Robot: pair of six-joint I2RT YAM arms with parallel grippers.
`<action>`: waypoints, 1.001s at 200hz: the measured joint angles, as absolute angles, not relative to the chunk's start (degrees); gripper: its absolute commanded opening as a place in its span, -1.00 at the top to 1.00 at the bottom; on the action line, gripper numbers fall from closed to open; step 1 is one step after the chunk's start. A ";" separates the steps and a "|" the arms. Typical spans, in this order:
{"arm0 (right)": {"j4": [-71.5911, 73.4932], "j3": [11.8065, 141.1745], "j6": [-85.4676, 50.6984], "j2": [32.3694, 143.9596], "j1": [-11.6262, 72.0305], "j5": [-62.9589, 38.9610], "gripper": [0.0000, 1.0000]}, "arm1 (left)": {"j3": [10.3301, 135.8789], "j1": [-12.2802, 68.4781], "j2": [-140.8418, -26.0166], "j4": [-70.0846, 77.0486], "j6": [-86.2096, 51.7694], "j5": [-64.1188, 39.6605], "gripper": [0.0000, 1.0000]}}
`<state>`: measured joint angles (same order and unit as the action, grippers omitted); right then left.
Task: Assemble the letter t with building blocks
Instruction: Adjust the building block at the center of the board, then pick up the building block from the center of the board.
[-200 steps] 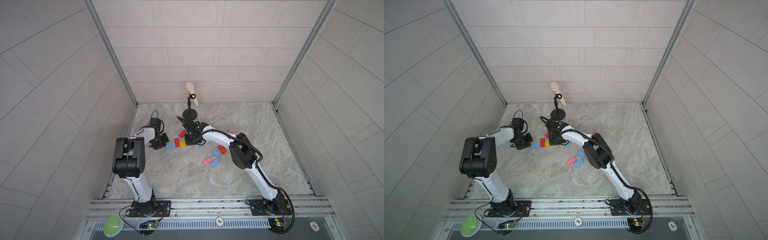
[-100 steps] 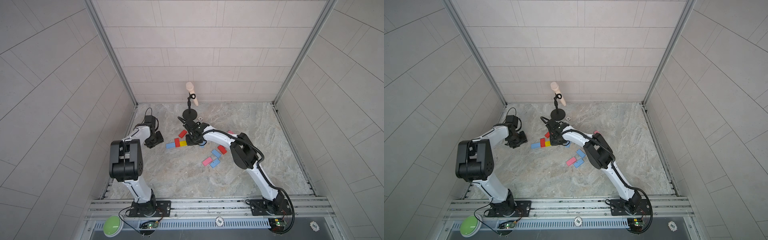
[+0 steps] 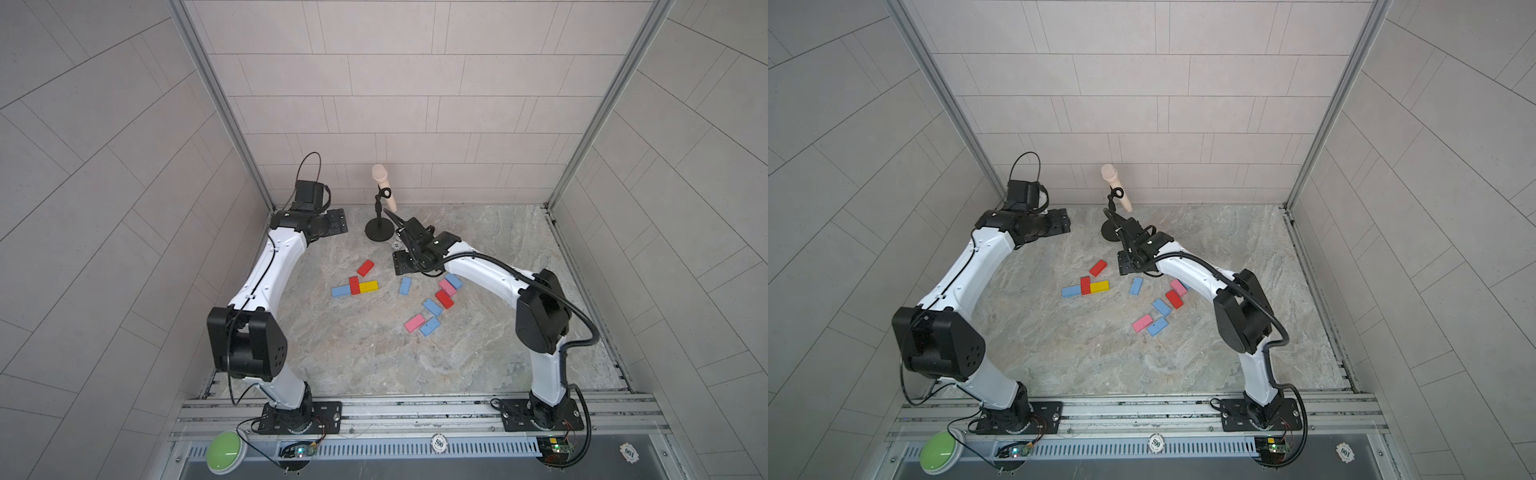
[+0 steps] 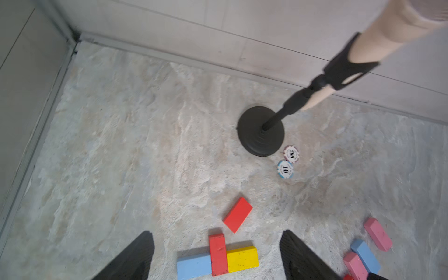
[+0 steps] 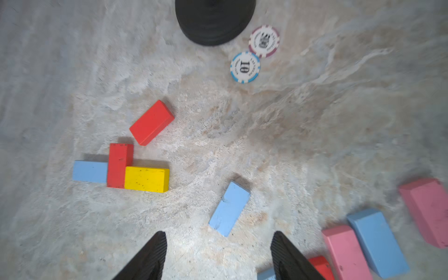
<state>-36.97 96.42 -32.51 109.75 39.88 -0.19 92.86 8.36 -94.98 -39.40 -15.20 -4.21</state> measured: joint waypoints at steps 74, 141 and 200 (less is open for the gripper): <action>-34.17 80.66 -27.44 89.84 36.80 -0.71 -0.49 | 103.48 17.19 -112.31 -49.06 -7.79 -0.05 -0.43; -36.40 79.11 -25.28 86.46 35.81 -1.06 -0.49 | 115.02 20.49 -125.23 -57.63 -2.66 3.09 -0.27; -37.78 78.39 -25.23 86.43 35.57 -1.06 -0.48 | 116.22 20.80 -129.29 -60.90 -2.04 3.31 -0.26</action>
<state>-37.78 78.39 -25.23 86.43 35.57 -1.06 116.22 20.80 -129.29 -60.90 -2.04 3.31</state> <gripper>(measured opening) 0.740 0.630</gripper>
